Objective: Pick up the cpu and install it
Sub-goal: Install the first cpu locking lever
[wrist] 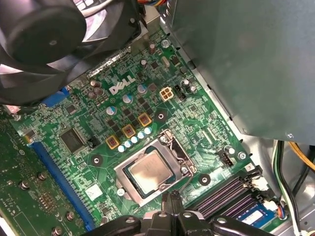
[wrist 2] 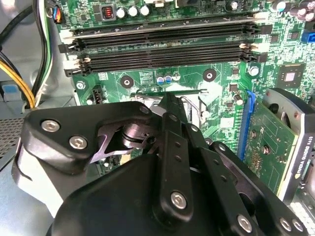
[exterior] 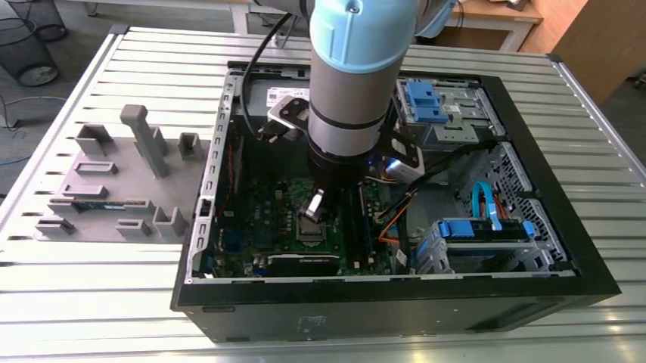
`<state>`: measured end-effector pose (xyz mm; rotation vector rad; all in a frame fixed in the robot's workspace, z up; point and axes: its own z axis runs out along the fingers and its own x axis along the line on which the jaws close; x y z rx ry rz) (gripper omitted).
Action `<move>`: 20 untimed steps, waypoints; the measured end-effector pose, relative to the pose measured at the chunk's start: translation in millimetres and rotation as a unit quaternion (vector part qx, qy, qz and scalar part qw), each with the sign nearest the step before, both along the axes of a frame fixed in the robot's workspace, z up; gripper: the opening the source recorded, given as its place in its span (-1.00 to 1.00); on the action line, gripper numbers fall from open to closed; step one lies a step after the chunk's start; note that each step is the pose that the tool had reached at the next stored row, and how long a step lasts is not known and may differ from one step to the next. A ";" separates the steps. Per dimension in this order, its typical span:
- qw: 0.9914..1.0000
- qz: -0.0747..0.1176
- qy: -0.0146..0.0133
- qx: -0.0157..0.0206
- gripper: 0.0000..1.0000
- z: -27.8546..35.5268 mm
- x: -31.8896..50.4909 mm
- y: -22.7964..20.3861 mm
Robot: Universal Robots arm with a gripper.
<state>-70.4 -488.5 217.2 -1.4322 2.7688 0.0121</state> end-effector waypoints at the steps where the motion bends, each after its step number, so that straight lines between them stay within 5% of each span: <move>1: 1.000 -0.001 0.000 -0.001 -0.79 -0.2 -0.1 0.0; 20: 1.000 -0.024 0.000 -0.004 -0.79 -2.5 -2.0 1.2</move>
